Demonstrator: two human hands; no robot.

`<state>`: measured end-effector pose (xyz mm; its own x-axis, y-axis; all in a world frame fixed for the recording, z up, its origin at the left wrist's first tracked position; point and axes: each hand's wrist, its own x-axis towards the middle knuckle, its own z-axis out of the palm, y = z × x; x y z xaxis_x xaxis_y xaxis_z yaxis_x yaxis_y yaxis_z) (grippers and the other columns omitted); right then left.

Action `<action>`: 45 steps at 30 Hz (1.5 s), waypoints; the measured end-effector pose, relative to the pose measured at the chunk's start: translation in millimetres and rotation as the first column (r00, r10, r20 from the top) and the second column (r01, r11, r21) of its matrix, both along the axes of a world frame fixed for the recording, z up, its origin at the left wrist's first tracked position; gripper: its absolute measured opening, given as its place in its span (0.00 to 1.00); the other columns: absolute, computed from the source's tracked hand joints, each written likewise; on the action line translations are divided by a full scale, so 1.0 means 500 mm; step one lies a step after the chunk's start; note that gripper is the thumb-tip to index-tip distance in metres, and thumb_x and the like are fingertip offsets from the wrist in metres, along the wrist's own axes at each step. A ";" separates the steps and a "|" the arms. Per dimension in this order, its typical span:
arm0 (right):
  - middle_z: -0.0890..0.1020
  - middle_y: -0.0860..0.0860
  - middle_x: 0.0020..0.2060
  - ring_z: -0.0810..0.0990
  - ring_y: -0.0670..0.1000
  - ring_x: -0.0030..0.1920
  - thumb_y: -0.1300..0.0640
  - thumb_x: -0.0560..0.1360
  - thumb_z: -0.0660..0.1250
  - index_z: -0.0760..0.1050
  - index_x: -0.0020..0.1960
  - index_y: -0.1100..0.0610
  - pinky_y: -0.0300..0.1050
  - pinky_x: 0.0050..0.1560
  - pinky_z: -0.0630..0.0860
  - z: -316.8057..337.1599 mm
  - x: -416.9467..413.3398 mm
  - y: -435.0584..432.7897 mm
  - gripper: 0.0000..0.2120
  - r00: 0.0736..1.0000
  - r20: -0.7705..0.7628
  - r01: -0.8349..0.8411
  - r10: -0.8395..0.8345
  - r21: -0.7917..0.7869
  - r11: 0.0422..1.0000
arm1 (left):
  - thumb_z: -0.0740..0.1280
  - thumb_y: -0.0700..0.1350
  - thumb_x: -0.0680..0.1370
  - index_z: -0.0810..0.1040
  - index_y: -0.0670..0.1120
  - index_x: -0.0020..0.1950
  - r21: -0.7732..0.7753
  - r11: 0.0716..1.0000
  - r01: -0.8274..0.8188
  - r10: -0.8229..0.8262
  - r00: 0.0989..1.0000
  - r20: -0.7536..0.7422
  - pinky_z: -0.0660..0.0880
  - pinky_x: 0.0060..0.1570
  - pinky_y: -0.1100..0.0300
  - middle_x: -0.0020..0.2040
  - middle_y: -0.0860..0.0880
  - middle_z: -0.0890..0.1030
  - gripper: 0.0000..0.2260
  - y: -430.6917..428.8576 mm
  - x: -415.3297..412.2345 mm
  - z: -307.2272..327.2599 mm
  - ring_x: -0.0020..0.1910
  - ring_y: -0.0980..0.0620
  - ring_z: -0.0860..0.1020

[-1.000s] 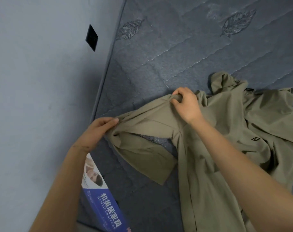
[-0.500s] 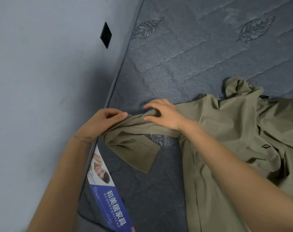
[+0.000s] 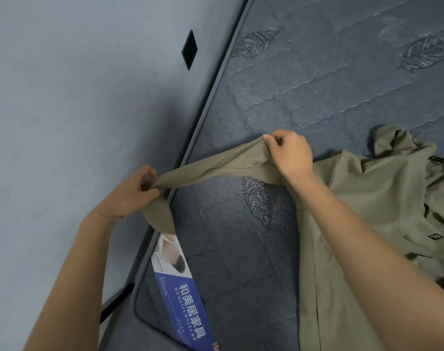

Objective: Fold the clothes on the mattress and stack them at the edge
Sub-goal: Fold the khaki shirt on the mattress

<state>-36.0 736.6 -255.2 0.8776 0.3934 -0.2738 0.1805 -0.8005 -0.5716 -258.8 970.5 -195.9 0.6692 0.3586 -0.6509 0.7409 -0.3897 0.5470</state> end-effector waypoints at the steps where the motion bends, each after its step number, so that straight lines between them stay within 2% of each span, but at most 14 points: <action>1: 0.81 0.55 0.38 0.79 0.60 0.46 0.48 0.79 0.62 0.79 0.43 0.55 0.47 0.40 0.68 -0.006 0.003 -0.006 0.14 1.000 0.015 -0.007 0.008 -0.054 0.999 | 0.63 0.32 0.77 0.70 0.39 0.49 0.014 1.000 -0.020 0.019 0.999 0.044 0.65 0.38 0.57 0.40 0.39 0.74 0.05 0.002 0.000 -0.006 0.38 0.48 0.69; 4: 0.83 0.58 0.48 0.79 0.62 0.52 0.49 0.79 0.62 0.81 0.51 0.54 0.49 0.49 0.73 -0.021 0.010 -0.021 0.12 1.000 0.031 0.009 -0.004 -0.132 0.991 | 0.63 0.34 0.78 0.72 0.40 0.40 0.078 0.996 0.038 -0.044 0.995 0.086 0.64 0.39 0.57 0.35 0.46 0.71 0.07 -0.007 0.010 -0.028 0.36 0.50 0.68; 7: 0.83 0.59 0.49 0.79 0.63 0.52 0.50 0.80 0.61 0.81 0.52 0.55 0.49 0.47 0.71 -0.027 0.020 -0.045 0.12 0.998 0.049 0.049 -0.042 -0.157 0.986 | 0.61 0.39 0.81 0.75 0.34 0.40 0.031 0.998 0.057 -0.059 0.995 0.084 0.64 0.42 0.57 0.37 0.43 0.71 0.13 -0.025 0.021 -0.050 0.38 0.50 0.69; 11: 0.82 0.60 0.49 0.79 0.63 0.53 0.48 0.79 0.62 0.81 0.52 0.54 0.47 0.44 0.67 -0.022 0.052 -0.087 0.13 0.998 -0.017 0.051 -0.056 -0.228 0.972 | 0.60 0.43 0.81 0.81 0.43 0.46 -0.307 0.924 -0.228 0.273 0.955 0.112 0.72 0.48 0.65 0.42 0.50 0.81 0.11 -0.031 0.034 -0.059 0.43 0.57 0.77; 13: 0.83 0.58 0.49 0.79 0.62 0.53 0.48 0.78 0.64 0.82 0.49 0.53 0.46 0.44 0.68 -0.019 0.066 -0.105 0.11 0.996 -0.067 0.048 -0.066 -0.245 0.968 | 0.60 0.44 0.81 0.80 0.46 0.47 -0.365 0.855 -0.368 0.421 0.904 0.075 0.72 0.52 0.60 0.41 0.50 0.81 0.10 -0.041 0.053 -0.075 0.45 0.53 0.78; 17: 0.82 0.59 0.51 0.78 0.62 0.55 0.48 0.78 0.63 0.81 0.52 0.53 0.48 0.48 0.71 -0.017 0.071 -0.132 0.11 0.994 -0.021 0.099 -0.107 -0.230 0.968 | 0.59 0.42 0.83 0.79 0.47 0.43 0.000 0.959 -0.283 0.280 0.949 0.147 0.70 0.43 0.70 0.39 0.52 0.81 0.12 -0.092 0.092 -0.118 0.41 0.62 0.78; 20: 0.80 0.56 0.58 0.75 0.60 0.61 0.49 0.78 0.64 0.77 0.61 0.52 0.52 0.60 0.70 -0.025 0.065 -0.156 0.14 0.996 -0.015 0.078 -0.082 -0.199 0.977 | 0.59 0.43 0.82 0.78 0.39 0.60 0.281 0.954 -0.107 0.065 0.986 0.154 0.69 0.57 0.57 0.57 0.40 0.79 0.13 -0.117 0.099 -0.148 0.59 0.43 0.76; 23: 0.78 0.55 0.62 0.72 0.58 0.65 0.45 0.76 0.66 0.72 0.66 0.52 0.52 0.64 0.66 -0.028 0.059 -0.185 0.21 0.994 -0.064 0.074 -0.083 -0.141 0.987 | 0.65 0.52 0.79 0.71 0.42 0.67 0.319 0.943 -0.093 0.058 0.991 0.118 0.69 0.62 0.48 0.64 0.40 0.74 0.20 -0.154 0.104 -0.155 0.63 0.41 0.72; 27: 0.81 0.56 0.51 0.77 0.58 0.55 0.39 0.73 0.67 0.76 0.56 0.57 0.49 0.56 0.72 -0.029 0.057 -0.227 0.23 0.972 -0.232 0.032 -0.047 -0.069 0.997 | 0.71 0.48 0.75 0.68 0.39 0.61 0.459 0.888 0.012 -0.007 1.000 -0.012 0.71 0.50 0.45 0.61 0.38 0.72 0.22 -0.199 0.101 -0.165 0.58 0.37 0.72; 30: 0.80 0.53 0.44 0.77 0.53 0.47 0.48 0.74 0.70 0.75 0.48 0.58 0.43 0.45 0.68 -0.030 0.055 -0.260 0.14 0.953 -0.304 0.017 0.004 0.069 0.997 | 0.66 0.40 0.77 0.70 0.36 0.57 0.540 0.841 0.041 -0.046 0.999 -0.005 0.67 0.45 0.47 0.57 0.35 0.72 0.13 -0.212 0.099 -0.171 0.55 0.35 0.72; 34: 0.78 0.48 0.37 0.74 0.48 0.41 0.60 0.74 0.69 0.73 0.44 0.55 0.38 0.40 0.63 -0.032 0.052 -0.283 0.05 0.979 -0.204 0.059 -0.014 0.217 0.974 | 0.59 0.37 0.80 0.74 0.34 0.52 0.522 0.836 -0.170 0.106 0.983 0.151 0.65 0.42 0.53 0.49 0.34 0.77 0.07 -0.212 0.104 -0.164 0.47 0.37 0.75; 38: 0.73 0.42 0.32 0.73 0.46 0.38 0.57 0.74 0.70 0.72 0.41 0.53 0.43 0.42 0.67 -0.020 0.067 -0.289 0.07 0.985 -0.127 0.153 -0.118 0.320 0.935 | 0.55 0.34 0.80 0.71 0.38 0.44 0.380 0.836 -0.396 0.265 0.897 0.353 0.59 0.38 0.60 0.40 0.40 0.71 0.08 -0.190 0.130 -0.134 0.40 0.49 0.68; 42: 0.74 0.44 0.29 0.72 0.44 0.34 0.49 0.72 0.73 0.74 0.35 0.54 0.43 0.40 0.68 -0.010 0.092 -0.302 0.13 0.970 -0.113 0.240 -0.214 0.331 0.912 | 0.54 0.35 0.80 0.66 0.45 0.34 0.108 0.899 -0.424 0.369 0.868 0.332 0.61 0.37 0.57 0.34 0.47 0.66 0.15 -0.173 0.170 -0.119 0.35 0.54 0.63; 45: 0.77 0.49 0.33 0.75 0.50 0.37 0.44 0.71 0.72 0.77 0.40 0.58 0.46 0.39 0.69 -0.013 0.099 -0.309 0.17 0.962 -0.058 0.274 -0.268 0.166 0.947 | 0.57 0.38 0.82 0.76 0.38 0.45 0.238 0.931 -0.278 0.225 0.947 0.228 0.66 0.44 0.57 0.42 0.45 0.73 0.11 -0.179 0.188 -0.130 0.42 0.50 0.70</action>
<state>13.3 582.1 -261.9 0.9488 0.1861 -0.2554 -0.0516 -0.7060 -0.7063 -164.8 881.1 -260.7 0.6373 0.6723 -0.3767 0.7237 -0.3540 0.5924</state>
